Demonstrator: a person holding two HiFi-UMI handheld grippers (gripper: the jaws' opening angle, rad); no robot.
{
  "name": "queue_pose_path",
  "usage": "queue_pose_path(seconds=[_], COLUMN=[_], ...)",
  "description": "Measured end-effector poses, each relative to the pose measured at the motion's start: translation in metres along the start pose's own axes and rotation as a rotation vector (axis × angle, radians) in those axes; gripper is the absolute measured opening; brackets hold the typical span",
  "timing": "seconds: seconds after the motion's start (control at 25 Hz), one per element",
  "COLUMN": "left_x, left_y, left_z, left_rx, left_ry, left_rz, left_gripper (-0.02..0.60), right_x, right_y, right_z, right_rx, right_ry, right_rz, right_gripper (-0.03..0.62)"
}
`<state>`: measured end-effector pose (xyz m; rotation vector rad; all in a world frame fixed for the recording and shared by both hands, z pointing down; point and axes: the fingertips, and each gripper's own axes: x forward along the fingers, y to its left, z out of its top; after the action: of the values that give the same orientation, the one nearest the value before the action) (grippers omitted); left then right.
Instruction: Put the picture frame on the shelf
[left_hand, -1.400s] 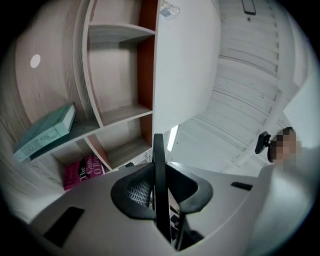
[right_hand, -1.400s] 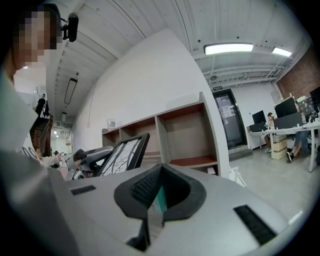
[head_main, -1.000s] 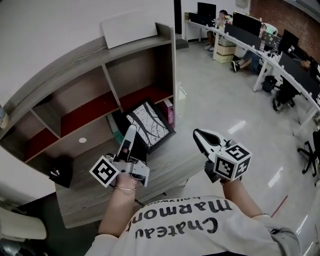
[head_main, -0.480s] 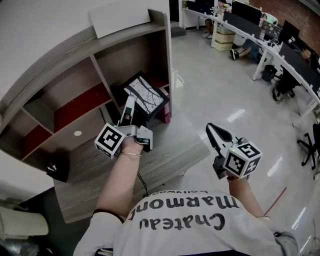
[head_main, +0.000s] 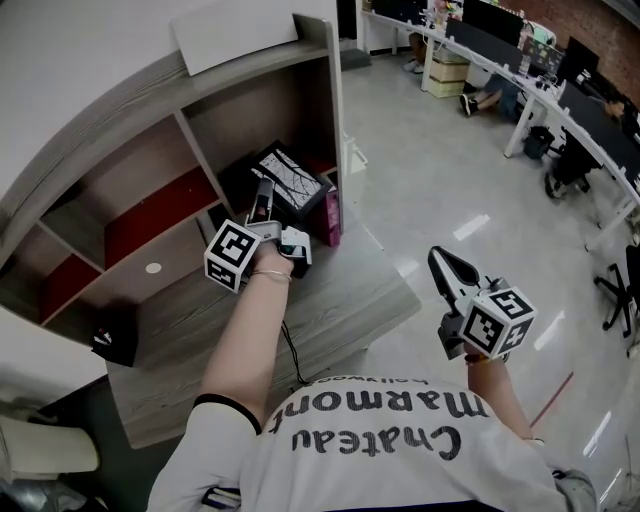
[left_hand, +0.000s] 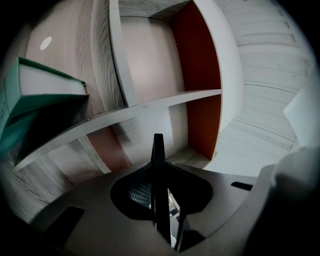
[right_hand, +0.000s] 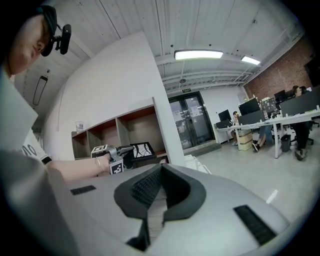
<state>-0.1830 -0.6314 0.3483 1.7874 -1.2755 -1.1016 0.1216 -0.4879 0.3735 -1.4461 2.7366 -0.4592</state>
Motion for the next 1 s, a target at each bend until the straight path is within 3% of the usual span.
queue_pose_path(seconds=[0.2, 0.64, 0.8, 1.0], left_x=[0.008, 0.025, 0.029, 0.034], left_y=[0.018, 0.036, 0.035, 0.033], left_z=[-0.001, 0.005, 0.008, 0.014], left_rx=[-0.057, -0.065, -0.039, 0.051], left_ry=[-0.023, -0.061, -0.071, -0.061], left_rz=[0.053, 0.169, 0.197, 0.254], left_gripper=[0.081, 0.078, 0.078, 0.080], right_x=[-0.001, -0.010, -0.011, -0.012], right_y=[-0.007, -0.022, -0.025, -0.026], right_z=[-0.002, -0.004, -0.006, -0.005], right_rx=[0.000, 0.012, 0.020, 0.024], right_ry=[0.006, 0.005, 0.003, 0.002], right_rz=[-0.014, -0.053, -0.059, -0.062], right_gripper=[0.008, 0.008, 0.008, 0.008])
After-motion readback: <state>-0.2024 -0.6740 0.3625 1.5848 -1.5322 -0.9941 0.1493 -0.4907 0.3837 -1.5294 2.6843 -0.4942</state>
